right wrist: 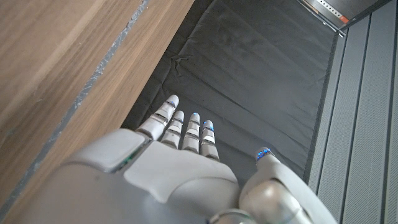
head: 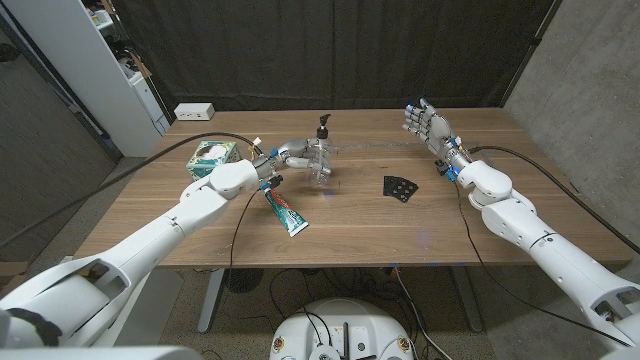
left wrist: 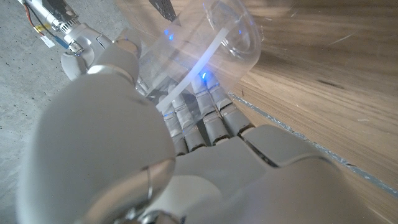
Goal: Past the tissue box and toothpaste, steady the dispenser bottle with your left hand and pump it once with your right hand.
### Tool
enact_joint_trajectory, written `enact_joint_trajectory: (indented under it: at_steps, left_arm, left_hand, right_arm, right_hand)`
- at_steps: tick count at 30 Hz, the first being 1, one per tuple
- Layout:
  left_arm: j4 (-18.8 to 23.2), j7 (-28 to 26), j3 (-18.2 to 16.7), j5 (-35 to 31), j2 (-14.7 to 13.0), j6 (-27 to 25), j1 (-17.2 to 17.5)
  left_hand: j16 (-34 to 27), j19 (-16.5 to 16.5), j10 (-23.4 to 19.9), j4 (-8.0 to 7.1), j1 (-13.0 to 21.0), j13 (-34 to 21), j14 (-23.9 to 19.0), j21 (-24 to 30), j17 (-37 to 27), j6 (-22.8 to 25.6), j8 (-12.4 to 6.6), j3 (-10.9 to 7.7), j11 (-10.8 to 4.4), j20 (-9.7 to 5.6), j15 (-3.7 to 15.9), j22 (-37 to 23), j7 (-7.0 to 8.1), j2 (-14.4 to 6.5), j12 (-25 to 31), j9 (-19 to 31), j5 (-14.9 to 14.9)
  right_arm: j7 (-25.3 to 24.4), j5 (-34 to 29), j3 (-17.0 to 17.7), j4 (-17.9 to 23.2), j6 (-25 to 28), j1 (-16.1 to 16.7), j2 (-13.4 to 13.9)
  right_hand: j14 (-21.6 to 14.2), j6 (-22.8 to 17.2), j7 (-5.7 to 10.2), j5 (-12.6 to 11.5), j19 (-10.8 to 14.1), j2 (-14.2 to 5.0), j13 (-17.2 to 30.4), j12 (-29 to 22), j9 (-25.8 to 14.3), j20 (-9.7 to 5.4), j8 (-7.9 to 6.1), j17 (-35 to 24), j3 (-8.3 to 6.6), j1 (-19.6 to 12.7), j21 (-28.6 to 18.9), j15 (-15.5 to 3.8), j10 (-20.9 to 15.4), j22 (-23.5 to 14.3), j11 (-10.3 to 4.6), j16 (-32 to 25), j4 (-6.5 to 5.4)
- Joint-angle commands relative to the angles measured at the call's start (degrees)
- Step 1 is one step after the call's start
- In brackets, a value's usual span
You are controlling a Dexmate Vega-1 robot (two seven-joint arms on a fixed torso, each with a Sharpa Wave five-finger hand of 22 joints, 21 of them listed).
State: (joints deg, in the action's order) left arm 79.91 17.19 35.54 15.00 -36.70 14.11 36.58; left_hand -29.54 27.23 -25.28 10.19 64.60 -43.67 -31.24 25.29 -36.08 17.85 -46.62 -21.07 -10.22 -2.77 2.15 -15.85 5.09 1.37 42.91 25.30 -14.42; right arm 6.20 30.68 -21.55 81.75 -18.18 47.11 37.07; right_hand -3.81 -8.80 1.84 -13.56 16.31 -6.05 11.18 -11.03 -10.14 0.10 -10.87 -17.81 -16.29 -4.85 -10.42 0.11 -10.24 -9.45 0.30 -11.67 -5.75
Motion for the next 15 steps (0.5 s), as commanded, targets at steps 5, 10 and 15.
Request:
enact_joint_trajectory:
  at_steps: [5,10,15]
  left_arm:
    - [-5.22,2.57,2.51,-1.23,3.63,1.79,-4.21]
    - [-7.79,3.55,3.48,-1.69,5.27,3.14,-5.83]
    - [-10.35,3.83,4.19,-2.04,7.03,4.93,-6.94]
  left_hand:
    - [0.93,0.21,-2.24,-0.39,2.73,0.77,-1.72,0.67,0.34,1.07,-0.08,-0.64,-1.27,-3.78,11.28,-0.38,-0.4,-3.78,-0.64,-0.34,-0.36]
    - [1.31,0.0,-2.2,-0.4,2.66,1.23,-1.8,0.87,0.45,1.14,0.06,-0.64,-1.3,-3.7,11.32,-0.43,-0.5,-3.79,-1.04,-0.6,-0.39]
    - [1.59,0.04,-2.34,-0.4,2.63,1.67,-1.97,1.15,0.51,1.17,0.22,-0.64,-1.29,-3.64,11.29,-0.48,-0.55,-3.83,-1.37,-0.86,-0.41]
  right_arm:
    - [-8.34,-12.09,0.33,13.54,6.38,3.18,8.1]
    - [-9.86,-14.22,0.9,15.98,6.99,4.23,9.24]
    - [-11.23,-16.46,1.42,18.09,7.41,5.03,10.13]
  right_hand:
    - [-0.33,-0.29,0.03,0.04,0.41,-0.74,-0.01,-0.34,-0.15,-0.37,-0.19,-0.09,-0.48,-0.12,-0.5,-0.4,0.08,-0.22,-0.11,-0.42,0.06]
    - [-0.36,-0.54,0.0,0.07,0.48,-0.61,-0.02,-0.42,-0.15,-0.37,-0.27,-0.02,-0.54,-0.35,-0.52,-0.45,-0.14,-0.21,-0.12,-0.45,0.35]
    - [-0.52,-0.67,-0.11,0.12,0.59,-0.5,-0.02,-0.46,-0.15,-0.34,-0.29,-0.03,-0.52,-0.38,-0.54,-0.46,-0.29,-0.21,-0.15,-0.58,0.51]
